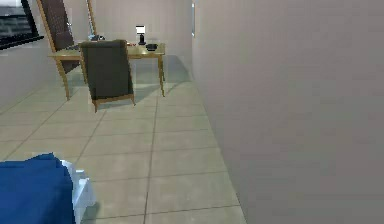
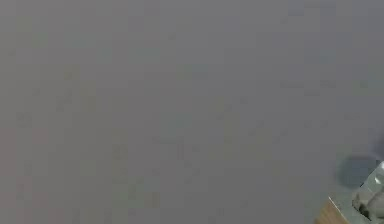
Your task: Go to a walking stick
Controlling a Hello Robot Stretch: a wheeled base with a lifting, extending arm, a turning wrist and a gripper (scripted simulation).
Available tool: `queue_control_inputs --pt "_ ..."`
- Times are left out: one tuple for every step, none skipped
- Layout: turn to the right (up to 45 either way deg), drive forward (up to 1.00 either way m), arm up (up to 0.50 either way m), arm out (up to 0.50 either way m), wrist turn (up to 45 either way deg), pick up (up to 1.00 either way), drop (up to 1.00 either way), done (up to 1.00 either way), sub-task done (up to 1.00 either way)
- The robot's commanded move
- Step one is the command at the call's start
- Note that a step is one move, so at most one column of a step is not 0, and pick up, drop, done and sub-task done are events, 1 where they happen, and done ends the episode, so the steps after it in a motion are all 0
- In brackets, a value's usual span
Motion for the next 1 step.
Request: queue_control_inputs --pt "-18.0 0.00 0.00 0.00 0.0 0.00 0.00 0.00 0.00"
